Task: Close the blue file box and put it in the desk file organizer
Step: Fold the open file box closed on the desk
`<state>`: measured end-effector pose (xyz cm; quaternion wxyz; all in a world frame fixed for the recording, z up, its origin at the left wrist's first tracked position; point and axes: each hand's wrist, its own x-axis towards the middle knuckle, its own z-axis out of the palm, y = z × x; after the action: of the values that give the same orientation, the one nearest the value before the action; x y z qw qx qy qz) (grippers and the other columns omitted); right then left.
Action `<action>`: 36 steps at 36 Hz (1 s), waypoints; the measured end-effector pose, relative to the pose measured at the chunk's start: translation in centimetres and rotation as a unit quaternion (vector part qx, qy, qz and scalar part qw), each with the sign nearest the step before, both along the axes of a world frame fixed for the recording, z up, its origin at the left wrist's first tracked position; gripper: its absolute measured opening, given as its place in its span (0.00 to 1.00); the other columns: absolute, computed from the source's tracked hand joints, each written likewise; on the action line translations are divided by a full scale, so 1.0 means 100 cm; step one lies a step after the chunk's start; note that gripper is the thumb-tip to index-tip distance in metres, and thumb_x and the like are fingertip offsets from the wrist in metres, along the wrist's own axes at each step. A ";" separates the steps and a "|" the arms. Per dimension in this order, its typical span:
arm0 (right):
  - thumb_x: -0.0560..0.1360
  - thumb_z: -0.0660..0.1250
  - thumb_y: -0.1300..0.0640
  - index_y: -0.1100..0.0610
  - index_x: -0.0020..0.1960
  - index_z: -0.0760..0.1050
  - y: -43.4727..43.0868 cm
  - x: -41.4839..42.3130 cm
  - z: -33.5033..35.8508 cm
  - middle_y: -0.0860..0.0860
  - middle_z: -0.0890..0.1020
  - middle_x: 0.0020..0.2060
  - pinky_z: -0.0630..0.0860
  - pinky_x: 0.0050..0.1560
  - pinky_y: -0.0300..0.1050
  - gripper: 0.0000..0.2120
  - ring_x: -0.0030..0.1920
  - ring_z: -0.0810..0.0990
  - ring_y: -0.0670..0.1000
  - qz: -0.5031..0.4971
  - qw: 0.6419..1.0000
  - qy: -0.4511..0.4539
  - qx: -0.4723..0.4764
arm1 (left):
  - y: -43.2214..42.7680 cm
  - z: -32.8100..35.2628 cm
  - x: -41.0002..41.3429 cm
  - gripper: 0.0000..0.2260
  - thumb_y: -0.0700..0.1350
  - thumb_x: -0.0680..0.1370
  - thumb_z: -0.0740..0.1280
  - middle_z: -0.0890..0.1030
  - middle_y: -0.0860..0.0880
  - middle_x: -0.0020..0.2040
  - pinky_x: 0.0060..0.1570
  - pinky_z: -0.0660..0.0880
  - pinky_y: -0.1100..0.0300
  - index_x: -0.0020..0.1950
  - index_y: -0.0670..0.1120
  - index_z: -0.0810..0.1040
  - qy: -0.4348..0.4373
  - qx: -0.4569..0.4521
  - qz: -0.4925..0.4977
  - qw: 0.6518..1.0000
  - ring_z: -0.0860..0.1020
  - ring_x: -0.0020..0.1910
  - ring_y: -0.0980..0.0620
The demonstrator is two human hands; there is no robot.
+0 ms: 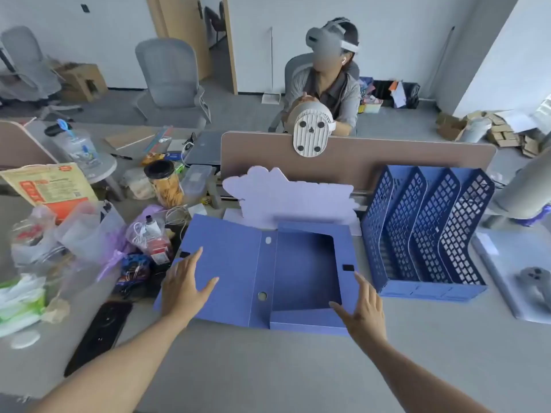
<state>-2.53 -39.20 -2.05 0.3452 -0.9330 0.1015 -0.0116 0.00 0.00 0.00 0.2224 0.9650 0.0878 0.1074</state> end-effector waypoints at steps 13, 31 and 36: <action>0.71 0.69 0.36 0.37 0.78 0.43 0.006 -0.013 -0.025 0.50 0.43 0.81 0.57 0.75 0.59 0.46 0.79 0.47 0.60 0.025 0.989 0.140 -0.044 | 0.031 -0.014 -0.029 0.55 0.57 0.64 0.80 0.66 0.42 0.76 0.67 0.65 0.42 0.80 0.55 0.48 0.184 -0.081 0.215 0.956 0.64 0.73 0.37; 0.71 0.70 0.38 0.43 0.79 0.49 0.008 -0.016 -0.028 0.47 0.49 0.81 0.67 0.70 0.56 0.45 0.74 0.58 0.58 0.041 0.992 0.114 -0.037 | -0.027 0.069 -0.032 0.23 0.38 0.71 0.75 0.83 0.58 0.48 0.48 0.80 0.56 0.63 0.56 0.78 -0.054 -0.306 0.085 0.947 0.83 0.44 0.59; 0.73 0.67 0.37 0.42 0.79 0.45 0.013 -0.007 -0.019 0.47 0.46 0.81 0.54 0.75 0.55 0.43 0.80 0.44 0.55 0.061 0.989 0.119 -0.060 | -0.064 0.084 -0.033 0.28 0.39 0.70 0.77 0.85 0.61 0.53 0.53 0.78 0.64 0.66 0.58 0.77 -0.033 -0.349 -0.044 0.936 0.83 0.51 0.59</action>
<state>-3.23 -37.95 -3.92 0.2738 -0.9512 0.0840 0.1147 -3.30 -6.41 8.45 0.5524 0.8256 0.0696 0.0919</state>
